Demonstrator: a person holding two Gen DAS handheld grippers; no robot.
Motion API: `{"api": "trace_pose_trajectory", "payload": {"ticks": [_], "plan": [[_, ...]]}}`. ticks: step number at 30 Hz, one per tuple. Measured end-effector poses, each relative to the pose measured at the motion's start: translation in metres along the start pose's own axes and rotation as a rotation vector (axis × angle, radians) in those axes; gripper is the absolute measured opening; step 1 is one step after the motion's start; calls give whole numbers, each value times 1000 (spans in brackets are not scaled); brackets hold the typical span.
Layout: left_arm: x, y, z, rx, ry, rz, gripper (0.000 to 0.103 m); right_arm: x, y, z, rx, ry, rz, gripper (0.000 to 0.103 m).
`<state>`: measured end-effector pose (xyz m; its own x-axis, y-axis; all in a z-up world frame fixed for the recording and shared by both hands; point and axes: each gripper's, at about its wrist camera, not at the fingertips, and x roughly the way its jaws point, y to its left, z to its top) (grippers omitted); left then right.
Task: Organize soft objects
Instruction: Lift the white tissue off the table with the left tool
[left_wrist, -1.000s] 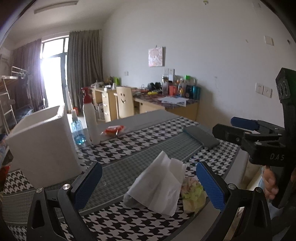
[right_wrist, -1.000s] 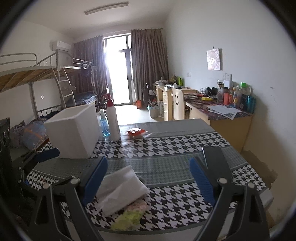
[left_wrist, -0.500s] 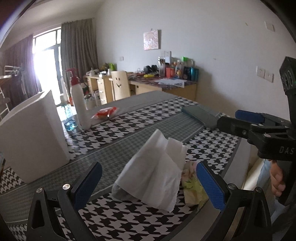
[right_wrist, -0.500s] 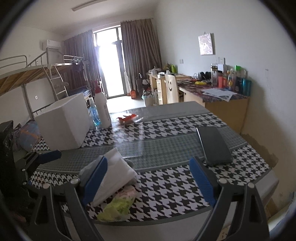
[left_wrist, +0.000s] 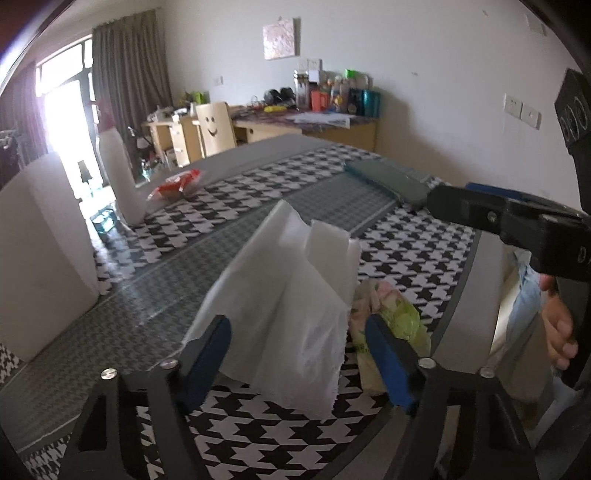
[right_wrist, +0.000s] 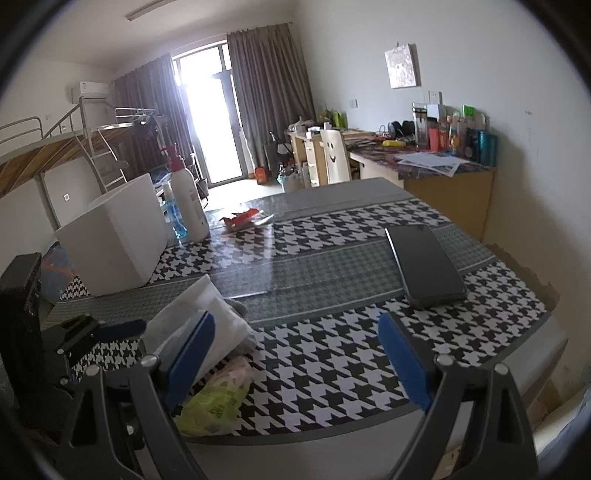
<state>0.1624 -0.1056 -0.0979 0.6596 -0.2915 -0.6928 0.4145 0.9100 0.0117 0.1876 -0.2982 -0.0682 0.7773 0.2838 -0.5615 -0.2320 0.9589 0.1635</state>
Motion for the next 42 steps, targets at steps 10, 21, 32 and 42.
{"api": "trace_pose_trajectory", "payload": {"ticks": [10,21,32,42], "plan": [[10,2,2,-14,56,-46,11,8,-7,-2,30,23,9,93],[-8,33,18,-92,-15,40,10,12,-11,-3,52,32,25,93],[-6,27,17,-52,-39,58,74,16,-9,-5,52,45,30,93],[15,13,15,14,18,119,74,18,-13,-7,62,55,38,93]]}}
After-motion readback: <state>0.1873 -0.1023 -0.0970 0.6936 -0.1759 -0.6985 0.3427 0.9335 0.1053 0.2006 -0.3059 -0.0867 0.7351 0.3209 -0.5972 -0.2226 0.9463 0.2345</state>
